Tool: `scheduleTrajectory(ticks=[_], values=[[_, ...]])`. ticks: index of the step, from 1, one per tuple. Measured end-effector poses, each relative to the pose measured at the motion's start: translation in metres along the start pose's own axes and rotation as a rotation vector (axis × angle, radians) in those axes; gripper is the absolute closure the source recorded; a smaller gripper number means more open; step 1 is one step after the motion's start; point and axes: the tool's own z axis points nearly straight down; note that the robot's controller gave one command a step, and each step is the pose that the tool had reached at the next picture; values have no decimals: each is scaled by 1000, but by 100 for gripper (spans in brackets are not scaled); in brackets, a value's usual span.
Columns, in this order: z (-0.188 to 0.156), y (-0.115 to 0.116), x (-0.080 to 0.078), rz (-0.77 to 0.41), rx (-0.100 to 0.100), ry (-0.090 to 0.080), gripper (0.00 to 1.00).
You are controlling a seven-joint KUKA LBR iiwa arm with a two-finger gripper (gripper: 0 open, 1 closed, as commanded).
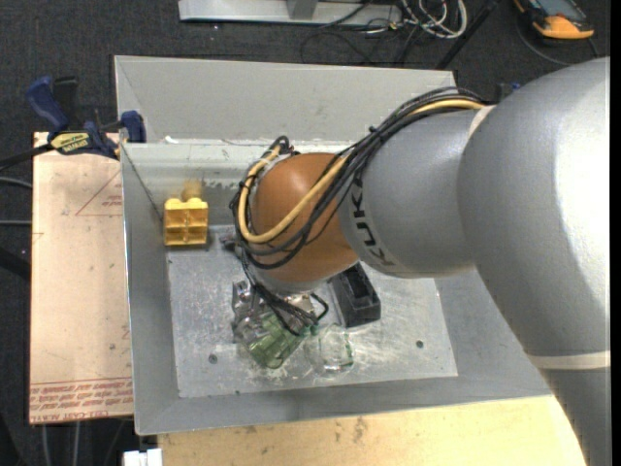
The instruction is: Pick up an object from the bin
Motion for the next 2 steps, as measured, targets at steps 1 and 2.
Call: scheduleTrajectory(ticks=[1, 2], values=[[1, 0, 1, 1, -1, 2, 0], [1, 0, 1, 1, -1, 2, 0]])
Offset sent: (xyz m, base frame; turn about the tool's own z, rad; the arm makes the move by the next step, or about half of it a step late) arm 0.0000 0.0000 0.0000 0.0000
